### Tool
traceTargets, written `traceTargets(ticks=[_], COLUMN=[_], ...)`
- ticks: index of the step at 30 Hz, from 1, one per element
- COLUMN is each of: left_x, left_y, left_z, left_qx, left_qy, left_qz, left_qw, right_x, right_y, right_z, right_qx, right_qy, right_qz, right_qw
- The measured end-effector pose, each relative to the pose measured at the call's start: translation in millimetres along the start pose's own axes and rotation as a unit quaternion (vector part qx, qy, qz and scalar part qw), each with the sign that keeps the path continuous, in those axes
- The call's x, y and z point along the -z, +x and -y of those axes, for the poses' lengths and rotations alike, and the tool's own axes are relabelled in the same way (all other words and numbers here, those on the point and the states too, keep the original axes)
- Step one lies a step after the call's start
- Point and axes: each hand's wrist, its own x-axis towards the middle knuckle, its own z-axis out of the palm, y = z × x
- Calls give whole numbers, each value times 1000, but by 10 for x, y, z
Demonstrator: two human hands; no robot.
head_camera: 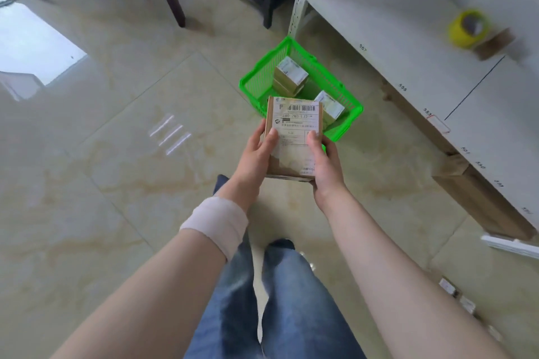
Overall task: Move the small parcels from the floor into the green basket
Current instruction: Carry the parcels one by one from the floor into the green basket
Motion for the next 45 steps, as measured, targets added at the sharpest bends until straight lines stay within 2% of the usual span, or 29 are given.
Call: traceTargets(ticks=[5, 8, 13, 20, 28, 34, 37, 39, 40, 42, 43, 45], left_x=[80, 0, -224, -238, 177, 418, 507, 564, 578, 580, 579, 590], left_y=[726, 1139, 2082, 3765, 5478, 5904, 5848, 5801, 5792, 5815, 5852, 5993], left_z=[-462, -643, -698, -215, 726, 1195, 1304, 1320, 1305, 1270, 1259, 1274], left_qx=[28, 73, 92, 131, 175, 172, 183, 159, 144, 116, 104, 92], left_qy=[68, 71, 82, 148, 235, 142, 171, 249, 314, 455, 496, 519], left_qz=[28, 29, 47, 103, 147, 69, 45, 17, 7, -5, -5, 9], left_qw=[997, 994, 991, 975, 945, 972, 967, 955, 938, 883, 862, 850], right_x=[-323, -422, -439, -323, -14, -24, -157, -193, -199, -222, -247, -318], right_y=[563, 855, 1691, 3322, 4949, 5343, 5365, 5375, 5380, 5417, 5451, 5582], right_z=[155, 270, 344, -89, -1052, -1621, -1730, -1768, -1788, -1824, -1832, -1876], right_qx=[-11, -23, -28, -47, -25, -81, -119, -123, -128, -137, -139, -140], right_qy=[39, 55, 48, 44, -59, 20, 77, 73, 56, 14, -1, -16], right_qz=[-40, -57, -81, -86, -40, -46, -70, -76, -76, -82, -83, -82], right_qw=[998, 997, 995, 994, 997, 995, 987, 987, 987, 987, 987, 987])
